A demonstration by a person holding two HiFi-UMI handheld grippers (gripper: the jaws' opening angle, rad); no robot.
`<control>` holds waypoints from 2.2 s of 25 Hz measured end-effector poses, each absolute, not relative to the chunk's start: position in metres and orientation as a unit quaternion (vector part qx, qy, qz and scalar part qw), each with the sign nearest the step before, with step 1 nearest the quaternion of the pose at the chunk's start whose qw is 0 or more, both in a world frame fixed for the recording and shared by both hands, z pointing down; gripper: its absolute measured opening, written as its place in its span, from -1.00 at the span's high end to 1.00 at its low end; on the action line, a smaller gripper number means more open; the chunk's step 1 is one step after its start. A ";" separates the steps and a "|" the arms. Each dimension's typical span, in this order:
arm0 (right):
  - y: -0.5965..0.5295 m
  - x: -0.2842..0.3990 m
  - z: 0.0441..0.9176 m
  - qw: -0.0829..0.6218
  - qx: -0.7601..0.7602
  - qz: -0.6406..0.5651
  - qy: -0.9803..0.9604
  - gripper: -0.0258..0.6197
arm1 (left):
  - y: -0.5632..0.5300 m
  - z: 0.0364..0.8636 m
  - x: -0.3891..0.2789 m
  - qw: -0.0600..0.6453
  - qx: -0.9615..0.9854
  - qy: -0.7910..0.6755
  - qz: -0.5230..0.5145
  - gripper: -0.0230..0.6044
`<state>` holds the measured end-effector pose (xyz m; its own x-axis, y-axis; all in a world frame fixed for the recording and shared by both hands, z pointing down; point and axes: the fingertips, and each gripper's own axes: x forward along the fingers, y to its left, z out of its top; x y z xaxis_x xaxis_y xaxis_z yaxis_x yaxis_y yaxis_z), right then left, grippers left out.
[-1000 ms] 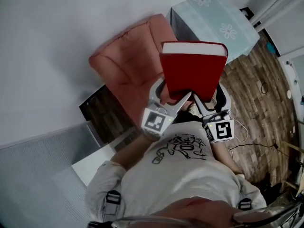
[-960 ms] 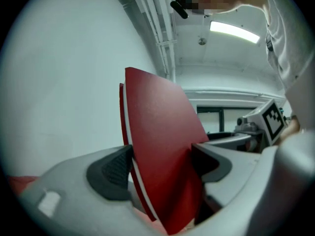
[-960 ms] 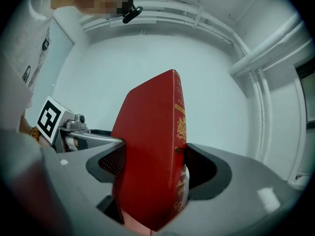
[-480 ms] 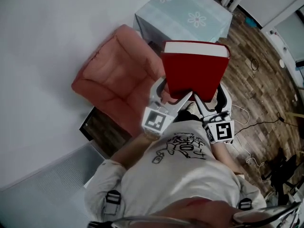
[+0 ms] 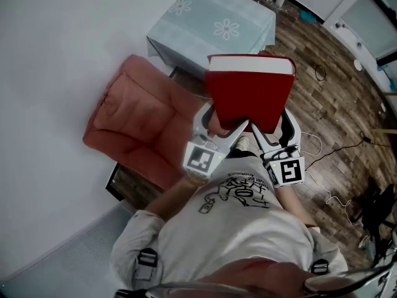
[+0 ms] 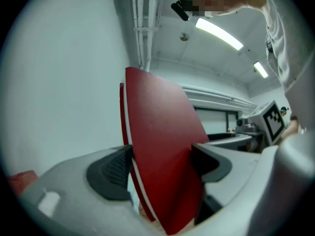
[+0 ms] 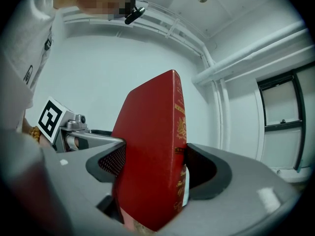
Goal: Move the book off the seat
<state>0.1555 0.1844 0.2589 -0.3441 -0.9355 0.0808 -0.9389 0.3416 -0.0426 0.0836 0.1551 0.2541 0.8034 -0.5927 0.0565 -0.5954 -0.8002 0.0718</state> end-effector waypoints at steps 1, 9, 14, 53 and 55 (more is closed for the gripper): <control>0.184 0.167 0.260 0.024 0.575 0.040 -0.817 -0.27 | 0.154 0.255 0.095 0.045 0.950 -0.309 0.016 -0.24; 0.181 0.246 0.267 0.017 0.612 0.045 -0.789 -0.27 | 0.144 0.263 0.178 0.046 0.964 -0.262 0.023 -0.24; 0.189 0.283 0.272 0.015 0.628 0.043 -0.777 -0.27 | 0.147 0.269 0.217 0.047 0.970 -0.238 0.024 -0.24; 0.055 0.396 0.273 0.020 0.673 0.037 -0.738 -0.27 | 0.005 0.268 0.336 0.042 0.983 -0.180 0.020 -0.24; 0.037 0.396 0.272 0.021 0.673 0.037 -0.738 -0.27 | -0.013 0.268 0.336 0.044 0.982 -0.180 0.019 -0.24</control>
